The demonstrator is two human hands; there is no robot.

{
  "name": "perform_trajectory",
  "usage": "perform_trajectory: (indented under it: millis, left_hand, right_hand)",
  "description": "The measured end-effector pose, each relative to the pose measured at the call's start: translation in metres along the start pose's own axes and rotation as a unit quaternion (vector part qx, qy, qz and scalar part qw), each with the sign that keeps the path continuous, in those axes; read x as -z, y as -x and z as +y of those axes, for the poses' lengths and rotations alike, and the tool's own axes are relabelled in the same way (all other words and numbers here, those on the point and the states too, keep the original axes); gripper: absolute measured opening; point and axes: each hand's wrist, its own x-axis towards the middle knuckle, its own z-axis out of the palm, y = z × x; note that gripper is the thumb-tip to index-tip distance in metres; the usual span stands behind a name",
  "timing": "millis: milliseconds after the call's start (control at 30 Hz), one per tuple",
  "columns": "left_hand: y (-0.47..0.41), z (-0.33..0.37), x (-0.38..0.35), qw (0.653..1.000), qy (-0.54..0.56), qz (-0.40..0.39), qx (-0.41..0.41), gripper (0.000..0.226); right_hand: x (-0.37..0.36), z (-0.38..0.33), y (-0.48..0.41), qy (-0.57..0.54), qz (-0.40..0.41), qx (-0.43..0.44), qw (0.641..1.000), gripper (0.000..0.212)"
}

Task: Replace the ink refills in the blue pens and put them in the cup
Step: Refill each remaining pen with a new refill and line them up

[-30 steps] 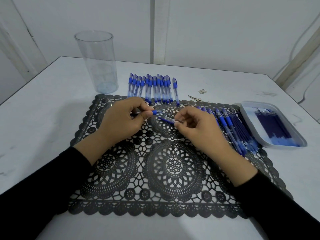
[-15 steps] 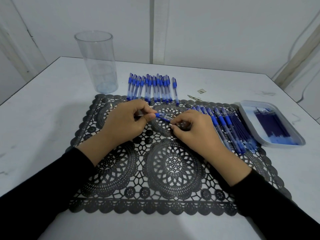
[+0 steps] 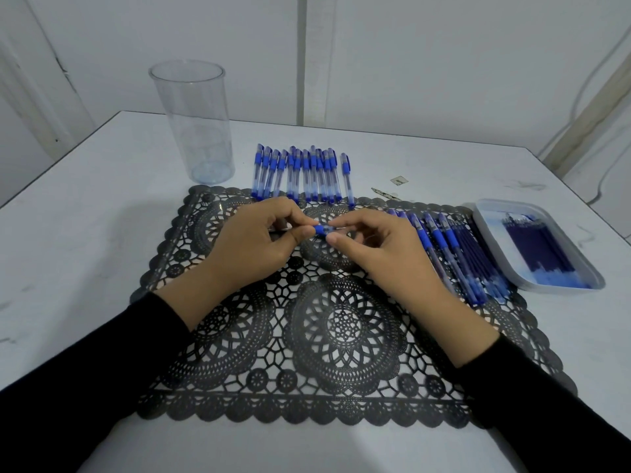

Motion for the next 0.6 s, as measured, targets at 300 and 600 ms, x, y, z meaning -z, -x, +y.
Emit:
perform_trajectory:
  millis: [300, 600]
  left_hand:
    - [-0.002, 0.001, 0.007, 1.000, 0.004, 0.025, 0.007, 0.005]
    - [-0.005, -0.001, 0.015, 0.997, 0.020, 0.057, 0.046, 0.013]
  right_hand:
    - [0.023, -0.003, -0.002, -0.127, 0.025, -0.063, 0.990, 0.008]
    - [0.047, 0.000, -0.008, -0.359, 0.099, -0.104, 0.922, 0.011]
